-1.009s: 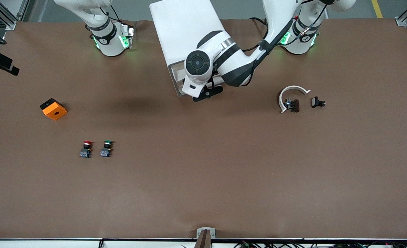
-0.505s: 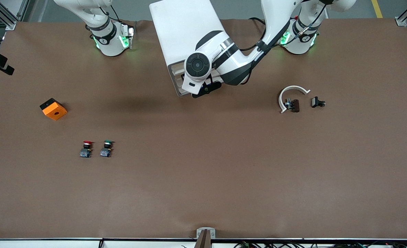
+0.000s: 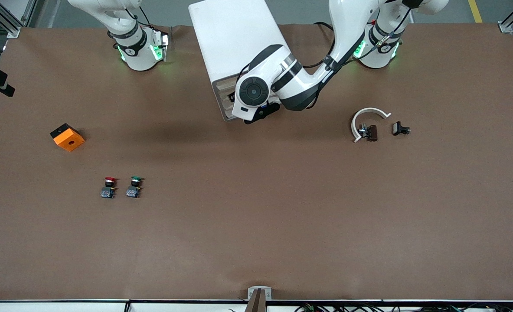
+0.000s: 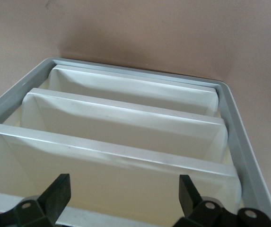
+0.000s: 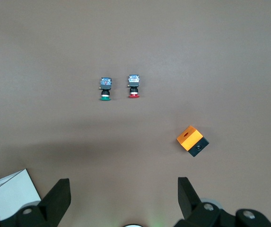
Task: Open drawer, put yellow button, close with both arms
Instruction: 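Push the drawer shut into the unit with the left gripper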
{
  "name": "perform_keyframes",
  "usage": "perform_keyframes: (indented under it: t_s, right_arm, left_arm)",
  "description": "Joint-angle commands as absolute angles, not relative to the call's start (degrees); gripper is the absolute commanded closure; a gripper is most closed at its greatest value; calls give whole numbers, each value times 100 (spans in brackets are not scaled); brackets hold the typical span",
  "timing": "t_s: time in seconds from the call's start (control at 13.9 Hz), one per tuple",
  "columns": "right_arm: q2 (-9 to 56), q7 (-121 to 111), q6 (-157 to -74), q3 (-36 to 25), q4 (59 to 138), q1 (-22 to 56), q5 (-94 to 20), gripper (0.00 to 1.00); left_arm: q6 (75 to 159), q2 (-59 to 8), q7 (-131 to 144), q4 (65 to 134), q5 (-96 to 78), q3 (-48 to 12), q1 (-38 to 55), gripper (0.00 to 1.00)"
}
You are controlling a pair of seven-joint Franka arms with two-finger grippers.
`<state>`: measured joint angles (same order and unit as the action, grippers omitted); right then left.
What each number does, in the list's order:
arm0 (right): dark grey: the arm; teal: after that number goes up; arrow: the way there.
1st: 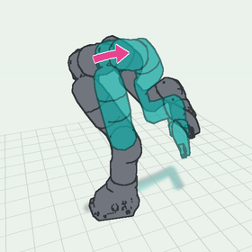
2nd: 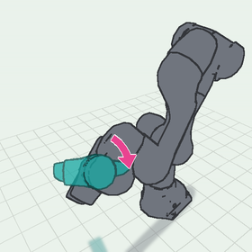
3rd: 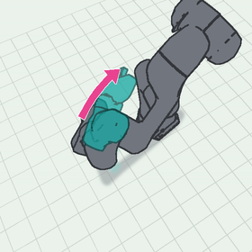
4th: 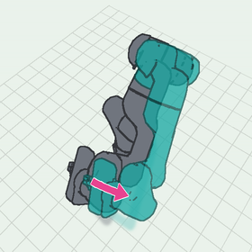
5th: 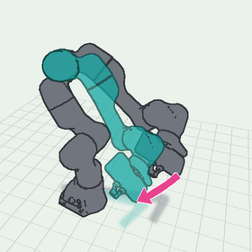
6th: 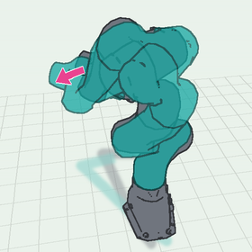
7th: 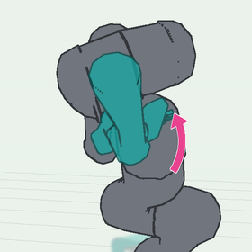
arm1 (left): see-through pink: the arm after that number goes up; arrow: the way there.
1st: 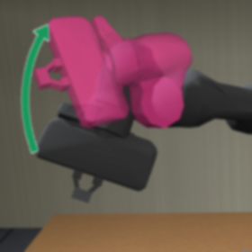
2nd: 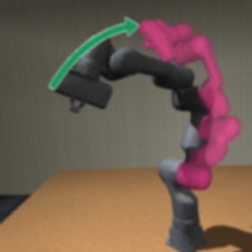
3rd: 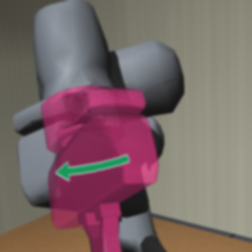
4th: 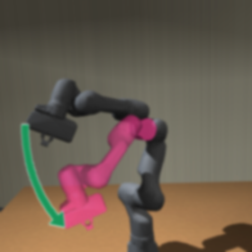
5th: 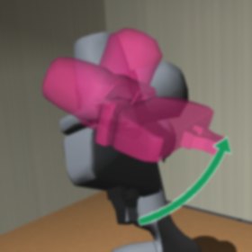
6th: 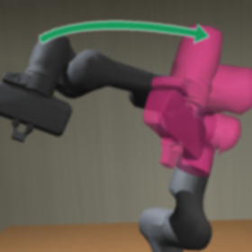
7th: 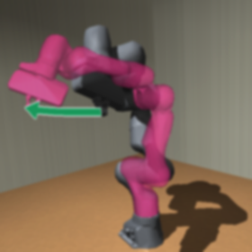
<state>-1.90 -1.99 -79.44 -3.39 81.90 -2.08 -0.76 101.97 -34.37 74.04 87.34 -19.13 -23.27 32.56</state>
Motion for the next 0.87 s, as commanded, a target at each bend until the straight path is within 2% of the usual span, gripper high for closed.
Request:
perform_keyframes:
  t_s: [0.0, 0.5, 0.79]
  right_arm:
    - [-421, -299, -7989, -308, 8455, -281, -79, 0]
    - [-501, -237, -7998, -308, 8569, -281, -114, 0]
    - [-501, -229, -7980, -308, 8569, -281, -114, 0]
  left_arm:
    - [10204, -3437, 7532, 8780, -2127, -2391, 3243, 0]
    - [10257, -3252, 7409, 8692, -1952, -2355, 2681, 0]
    - [10187, -3146, 7426, 8474, -820, -2364, 2304, 0]
